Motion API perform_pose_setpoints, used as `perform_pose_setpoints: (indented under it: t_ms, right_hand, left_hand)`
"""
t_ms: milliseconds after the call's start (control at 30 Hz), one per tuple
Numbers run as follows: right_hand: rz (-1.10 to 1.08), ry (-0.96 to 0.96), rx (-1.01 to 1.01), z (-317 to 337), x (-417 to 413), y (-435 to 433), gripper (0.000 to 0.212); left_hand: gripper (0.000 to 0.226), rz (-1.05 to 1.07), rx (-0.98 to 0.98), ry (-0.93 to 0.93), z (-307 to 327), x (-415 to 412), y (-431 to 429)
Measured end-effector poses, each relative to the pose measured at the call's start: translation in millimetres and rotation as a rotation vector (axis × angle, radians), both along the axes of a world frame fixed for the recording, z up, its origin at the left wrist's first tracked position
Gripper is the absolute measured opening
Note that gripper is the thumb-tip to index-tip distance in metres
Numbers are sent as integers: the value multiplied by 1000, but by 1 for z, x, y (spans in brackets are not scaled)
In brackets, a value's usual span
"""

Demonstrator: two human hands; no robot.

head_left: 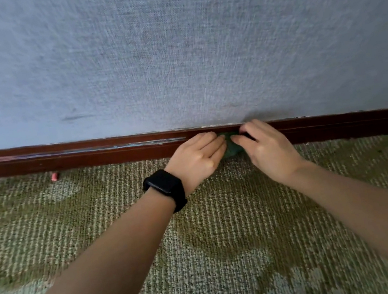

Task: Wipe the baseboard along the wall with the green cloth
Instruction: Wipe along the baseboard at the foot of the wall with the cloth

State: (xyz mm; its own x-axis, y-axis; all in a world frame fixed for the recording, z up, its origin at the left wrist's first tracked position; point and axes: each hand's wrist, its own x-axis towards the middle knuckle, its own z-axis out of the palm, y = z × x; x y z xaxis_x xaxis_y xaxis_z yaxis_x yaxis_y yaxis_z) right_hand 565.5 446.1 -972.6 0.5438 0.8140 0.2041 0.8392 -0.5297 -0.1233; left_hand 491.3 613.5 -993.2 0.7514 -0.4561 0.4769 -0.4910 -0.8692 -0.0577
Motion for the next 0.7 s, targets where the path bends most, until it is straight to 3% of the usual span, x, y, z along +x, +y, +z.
perform_pose_setpoints:
  t_ms: [333,433,533,700]
  right_hand:
    - [217,-72,-39,13,-30,78,29]
    - [174,-84,-113,17,-37,86,30]
    - [136,-129,-319,20,-37,85,28]
    - [204,-215,-421,30,-29,83,28]
  left_hand:
    - [17,21,31,26,8,-42,76]
    - [17,41,31,51,12,-46,79]
    - [18,106,-2,109,16,-48,69]
    - [21,98,31,112,29,-45,65]
